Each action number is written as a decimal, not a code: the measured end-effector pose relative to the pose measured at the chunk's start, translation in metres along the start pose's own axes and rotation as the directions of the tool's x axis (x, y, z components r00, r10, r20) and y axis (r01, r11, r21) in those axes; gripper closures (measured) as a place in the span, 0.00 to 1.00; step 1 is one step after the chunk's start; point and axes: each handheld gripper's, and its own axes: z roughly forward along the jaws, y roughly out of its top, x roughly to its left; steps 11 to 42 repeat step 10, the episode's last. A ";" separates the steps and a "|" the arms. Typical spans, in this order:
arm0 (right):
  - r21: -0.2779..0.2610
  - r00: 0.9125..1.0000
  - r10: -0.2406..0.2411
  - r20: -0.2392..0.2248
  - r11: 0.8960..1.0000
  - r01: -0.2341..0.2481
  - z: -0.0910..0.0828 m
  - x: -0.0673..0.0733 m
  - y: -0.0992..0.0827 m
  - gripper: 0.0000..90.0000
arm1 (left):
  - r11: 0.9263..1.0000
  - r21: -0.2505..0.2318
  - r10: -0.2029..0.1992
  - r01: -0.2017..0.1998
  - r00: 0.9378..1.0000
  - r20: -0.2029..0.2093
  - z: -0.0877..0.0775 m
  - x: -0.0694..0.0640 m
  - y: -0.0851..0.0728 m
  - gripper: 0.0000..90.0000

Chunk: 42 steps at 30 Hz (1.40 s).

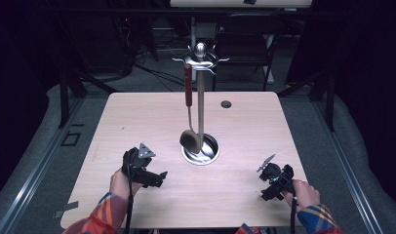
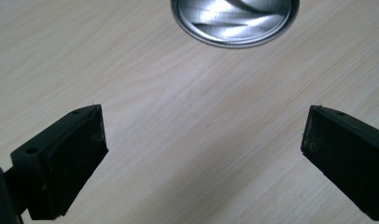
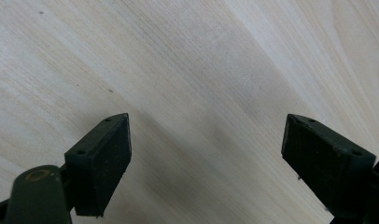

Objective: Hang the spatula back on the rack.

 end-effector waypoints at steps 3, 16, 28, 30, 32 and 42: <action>0.002 1.000 -0.001 0.006 1.000 0.001 0.000 0.000 0.000 0.17 | 0.999 0.037 0.008 -0.008 1.000 0.002 0.008 0.003 0.001 0.00; -0.020 1.000 -0.009 -0.001 1.000 0.009 0.003 -0.002 0.003 0.17 | 0.999 0.051 0.015 -0.013 0.999 -0.044 0.012 0.009 0.001 0.01; -0.020 1.000 -0.009 -0.001 1.000 0.009 0.003 -0.002 0.003 0.17 | 0.999 0.051 0.015 -0.013 0.999 -0.044 0.012 0.009 0.001 0.01; -0.020 1.000 -0.009 -0.001 1.000 0.009 0.003 -0.002 0.003 0.17 | 0.999 0.051 0.015 -0.013 0.999 -0.044 0.012 0.009 0.001 0.01; -0.020 1.000 -0.009 -0.001 1.000 0.009 0.003 -0.002 0.003 0.17 | 0.999 0.051 0.015 -0.013 0.999 -0.044 0.012 0.009 0.001 0.01; -0.020 1.000 -0.009 -0.001 1.000 0.009 0.003 -0.002 0.003 0.17 | 0.999 0.051 0.015 -0.013 0.999 -0.044 0.012 0.009 0.001 0.01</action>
